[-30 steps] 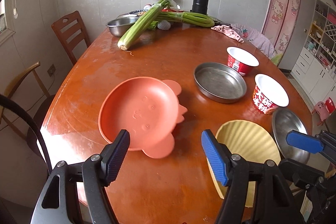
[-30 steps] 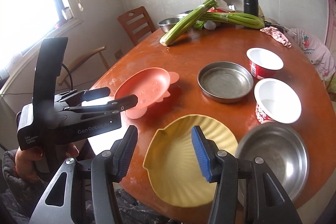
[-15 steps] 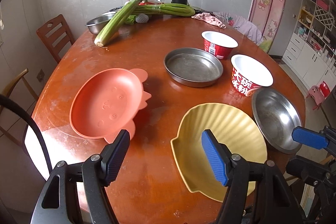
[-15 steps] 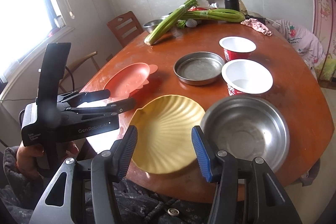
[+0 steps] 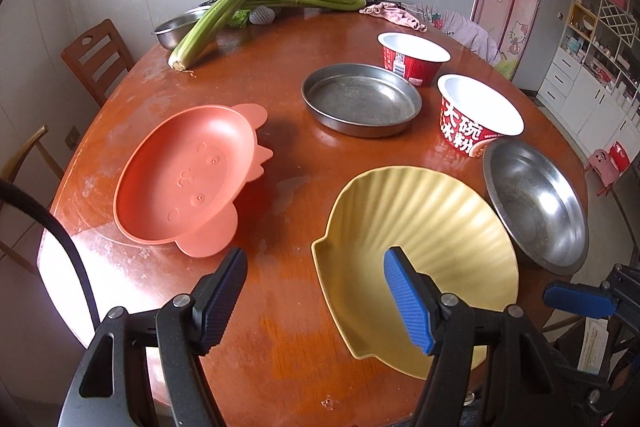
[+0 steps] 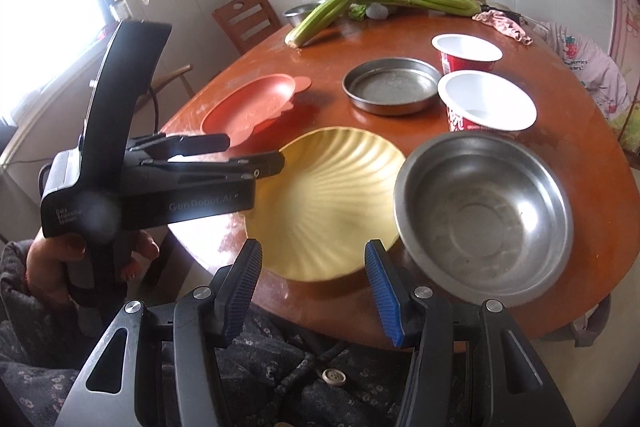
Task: Organize plates and bowls
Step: 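Grasp the rim of the yellow shell-shaped plate with the left tool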
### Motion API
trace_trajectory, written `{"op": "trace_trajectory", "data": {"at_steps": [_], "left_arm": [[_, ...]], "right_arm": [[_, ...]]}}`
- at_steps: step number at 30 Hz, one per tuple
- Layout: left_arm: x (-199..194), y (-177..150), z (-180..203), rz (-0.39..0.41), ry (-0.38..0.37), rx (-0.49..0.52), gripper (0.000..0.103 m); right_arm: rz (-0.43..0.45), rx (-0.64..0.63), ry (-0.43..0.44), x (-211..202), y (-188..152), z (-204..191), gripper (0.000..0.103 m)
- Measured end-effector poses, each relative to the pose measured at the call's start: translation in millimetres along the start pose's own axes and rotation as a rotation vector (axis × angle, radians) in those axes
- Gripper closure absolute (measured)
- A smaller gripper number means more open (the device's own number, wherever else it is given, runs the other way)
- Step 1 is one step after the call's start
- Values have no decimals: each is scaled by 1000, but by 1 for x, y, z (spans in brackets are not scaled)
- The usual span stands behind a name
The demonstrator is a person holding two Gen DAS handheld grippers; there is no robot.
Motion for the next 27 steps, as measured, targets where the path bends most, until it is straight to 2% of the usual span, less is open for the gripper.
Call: {"op": "trace_trajectory", "data": {"at_steps": [17,27], "left_arm": [[22,-3,3,-28,-26,5,33],[31,-1,-5,-22,-15,8,33]], "right_arm": [[-54,71,-79,30,-4,13,47],[-37,70,-103,51,8,8,47]]}}
Point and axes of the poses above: each gripper's, at about its wrist camera, not at the fingertips, and x roughly the way its jaws point, z to its right, y to its top, the point moved 6 cm from there along x, roughly the way its jaws point, and after that the axes turned 15 degrees about x, right-handed, at the moved point
